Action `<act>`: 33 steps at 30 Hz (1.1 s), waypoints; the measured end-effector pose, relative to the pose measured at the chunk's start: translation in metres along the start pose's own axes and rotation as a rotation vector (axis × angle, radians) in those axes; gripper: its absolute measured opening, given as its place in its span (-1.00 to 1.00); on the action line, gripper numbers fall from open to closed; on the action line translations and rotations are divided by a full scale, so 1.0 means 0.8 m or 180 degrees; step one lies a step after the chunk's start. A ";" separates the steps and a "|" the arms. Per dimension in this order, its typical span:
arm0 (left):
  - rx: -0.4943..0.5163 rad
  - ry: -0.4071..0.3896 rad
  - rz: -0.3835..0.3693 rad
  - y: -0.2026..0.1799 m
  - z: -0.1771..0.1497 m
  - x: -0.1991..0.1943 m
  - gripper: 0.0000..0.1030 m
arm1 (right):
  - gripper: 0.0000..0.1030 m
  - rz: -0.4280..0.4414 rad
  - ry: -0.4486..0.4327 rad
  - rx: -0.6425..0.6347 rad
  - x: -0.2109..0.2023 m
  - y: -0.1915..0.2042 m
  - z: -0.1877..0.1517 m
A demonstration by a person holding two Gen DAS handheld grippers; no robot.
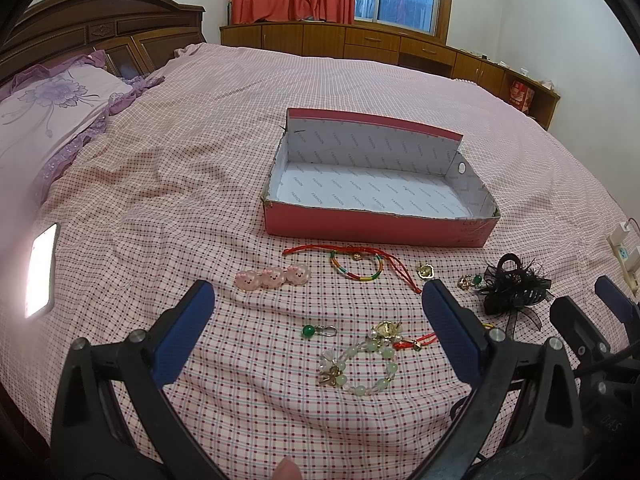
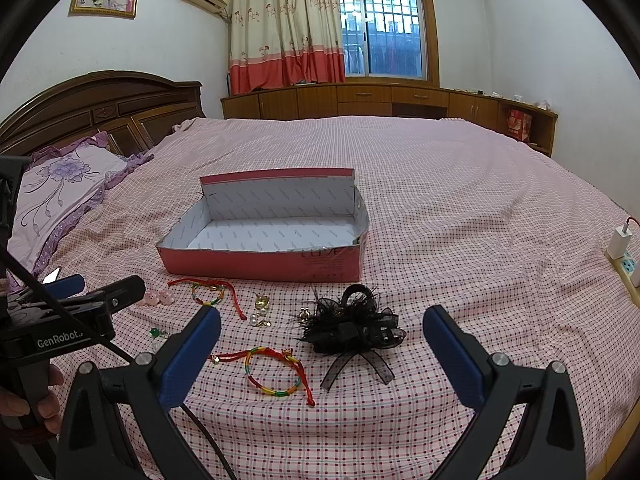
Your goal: Organize jewelry
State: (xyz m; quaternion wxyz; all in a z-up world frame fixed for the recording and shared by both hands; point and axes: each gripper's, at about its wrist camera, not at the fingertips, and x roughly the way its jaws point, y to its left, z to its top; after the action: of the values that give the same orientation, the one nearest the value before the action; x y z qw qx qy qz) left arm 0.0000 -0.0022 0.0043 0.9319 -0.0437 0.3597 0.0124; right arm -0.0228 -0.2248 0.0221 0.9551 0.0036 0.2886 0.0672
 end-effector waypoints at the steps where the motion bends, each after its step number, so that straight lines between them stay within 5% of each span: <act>1: 0.0000 0.0000 0.0000 0.000 -0.001 0.000 0.87 | 1.00 0.0000 -0.0003 -0.0001 0.000 0.000 0.000; 33: -0.0078 0.0061 0.0088 0.018 0.004 0.015 0.87 | 1.00 -0.0048 0.0037 0.0045 0.011 -0.008 -0.003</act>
State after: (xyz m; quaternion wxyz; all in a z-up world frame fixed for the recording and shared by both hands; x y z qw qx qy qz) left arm 0.0102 0.0124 -0.0026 0.9276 -0.0503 0.3691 0.0293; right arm -0.0165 -0.2305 0.0148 0.9538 0.0078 0.2947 0.0580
